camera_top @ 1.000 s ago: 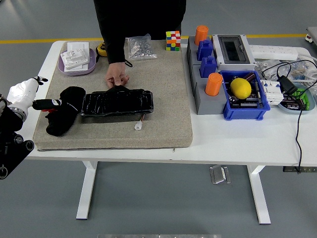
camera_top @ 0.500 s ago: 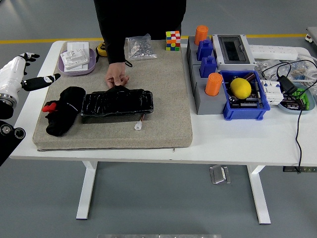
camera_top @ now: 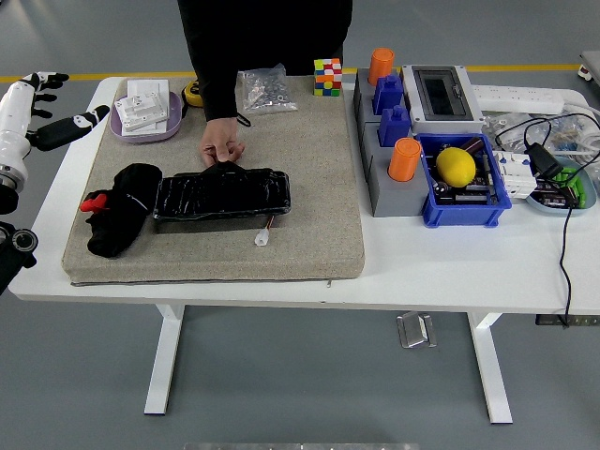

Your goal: Pick the rag up,wipe the panel,place it on the desk

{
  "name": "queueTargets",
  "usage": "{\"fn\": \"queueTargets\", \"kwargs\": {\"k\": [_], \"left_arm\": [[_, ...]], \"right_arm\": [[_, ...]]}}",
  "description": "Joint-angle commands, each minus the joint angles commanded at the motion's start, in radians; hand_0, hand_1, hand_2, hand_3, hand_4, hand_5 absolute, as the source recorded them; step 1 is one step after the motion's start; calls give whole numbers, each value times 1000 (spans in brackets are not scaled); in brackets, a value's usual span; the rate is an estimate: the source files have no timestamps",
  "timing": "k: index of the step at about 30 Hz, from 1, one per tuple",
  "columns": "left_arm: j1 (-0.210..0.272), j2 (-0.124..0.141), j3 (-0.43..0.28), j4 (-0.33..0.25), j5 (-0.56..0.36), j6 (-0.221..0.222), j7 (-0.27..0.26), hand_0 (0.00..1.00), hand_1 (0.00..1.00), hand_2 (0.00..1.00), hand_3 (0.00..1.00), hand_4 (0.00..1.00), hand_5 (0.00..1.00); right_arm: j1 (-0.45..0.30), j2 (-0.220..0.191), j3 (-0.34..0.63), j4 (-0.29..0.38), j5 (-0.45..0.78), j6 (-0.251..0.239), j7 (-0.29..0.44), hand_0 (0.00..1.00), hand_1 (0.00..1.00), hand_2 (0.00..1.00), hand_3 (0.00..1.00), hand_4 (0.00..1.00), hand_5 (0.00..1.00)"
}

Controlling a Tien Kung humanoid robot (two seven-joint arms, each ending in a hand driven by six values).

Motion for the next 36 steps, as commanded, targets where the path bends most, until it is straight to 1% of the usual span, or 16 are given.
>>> {"fn": "queueTargets", "kwargs": {"k": [3, 6, 8, 10, 12, 15, 21, 25, 26, 29, 36], "left_arm": [[15, -14, -22, -14, -45, 18, -31, 532, 718, 761, 778, 922, 447], [29, -28, -38, -29, -113, 34, -69, 532, 718, 761, 778, 922, 447], [38, -37, -46, -39, -171, 45, -106, 533, 711, 746, 773, 909, 434], [45, -45, -53, -44, -220, 49, -131, 533, 711, 746, 773, 909, 434], [52, -54, -57, -47, -267, 54, -143, 533, 711, 746, 773, 909, 434], [59, -64, -60, -48, -310, 52, -156, 533, 706, 750, 772, 897, 422], [72, -75, -75, -51, -335, 53, -167, 532, 705, 746, 770, 893, 420], [77, -71, -77, -46, -353, 52, -178, 532, 705, 746, 770, 893, 420], [79, -70, -80, -45, -361, 53, -184, 527, 704, 742, 756, 888, 421], [86, -71, -86, -44, -384, 52, -196, 527, 704, 742, 756, 888, 421], [107, -74, -97, -44, -405, 47, -213, 527, 704, 741, 742, 883, 422]], "right_arm": [[-2, 3, -1, 0, 0, -1, 1, 758, 700, 713, 592, 912, 574], [-4, 5, -8, 0, 5, -1, 3, 758, 700, 713, 592, 912, 574], [-5, 6, -7, 0, 3, -1, 3, 758, 700, 713, 592, 912, 574], [-5, 8, -8, 0, 4, -1, 3, 758, 700, 713, 592, 912, 574], [-5, 8, -11, 0, 7, -2, 4, 758, 700, 713, 592, 912, 574], [-3, 8, -12, 0, 7, -2, 3, 758, 700, 713, 592, 911, 575], [2, 6, -12, 0, 1, -3, 0, 755, 700, 713, 592, 912, 575], [5, 5, -12, 0, -4, -3, -3, 755, 700, 713, 592, 912, 575], [7, 4, -13, 0, -6, -3, -4, 757, 700, 713, 592, 913, 575], [9, 4, -13, 0, -9, -3, -5, 757, 700, 713, 592, 913, 575], [8, 3, -13, 0, -17, -2, -5, 757, 700, 713, 592, 913, 575]]}}
